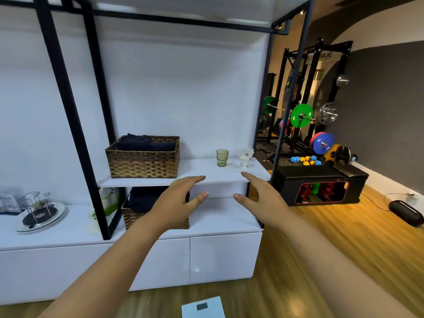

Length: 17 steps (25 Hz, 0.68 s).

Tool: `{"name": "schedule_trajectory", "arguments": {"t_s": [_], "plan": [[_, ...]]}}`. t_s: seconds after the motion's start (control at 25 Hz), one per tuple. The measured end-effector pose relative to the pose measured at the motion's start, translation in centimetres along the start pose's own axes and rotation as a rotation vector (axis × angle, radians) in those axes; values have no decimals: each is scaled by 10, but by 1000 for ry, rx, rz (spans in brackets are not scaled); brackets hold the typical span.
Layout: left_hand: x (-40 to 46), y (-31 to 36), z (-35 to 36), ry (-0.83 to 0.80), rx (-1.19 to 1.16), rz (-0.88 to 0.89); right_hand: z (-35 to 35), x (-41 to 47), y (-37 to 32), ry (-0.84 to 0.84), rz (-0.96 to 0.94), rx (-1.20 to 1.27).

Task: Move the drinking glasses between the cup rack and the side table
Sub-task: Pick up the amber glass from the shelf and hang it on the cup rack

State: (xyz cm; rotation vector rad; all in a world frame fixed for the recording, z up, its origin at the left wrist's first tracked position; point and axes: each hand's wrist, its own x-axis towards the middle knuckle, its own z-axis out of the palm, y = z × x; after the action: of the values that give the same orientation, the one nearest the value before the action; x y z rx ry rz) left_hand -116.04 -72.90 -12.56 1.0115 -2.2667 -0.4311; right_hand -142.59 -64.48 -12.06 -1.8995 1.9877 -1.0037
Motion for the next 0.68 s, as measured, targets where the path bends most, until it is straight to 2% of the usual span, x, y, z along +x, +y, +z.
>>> {"name": "schedule_trajectory", "arguments": {"t_s": [0.44,0.68], "plan": [[165,-49,57,62,-45,-92,19,190,108,-52,6,28],[229,-104,87,7,-49,-127,54,271,138,-60,20,10]]}}
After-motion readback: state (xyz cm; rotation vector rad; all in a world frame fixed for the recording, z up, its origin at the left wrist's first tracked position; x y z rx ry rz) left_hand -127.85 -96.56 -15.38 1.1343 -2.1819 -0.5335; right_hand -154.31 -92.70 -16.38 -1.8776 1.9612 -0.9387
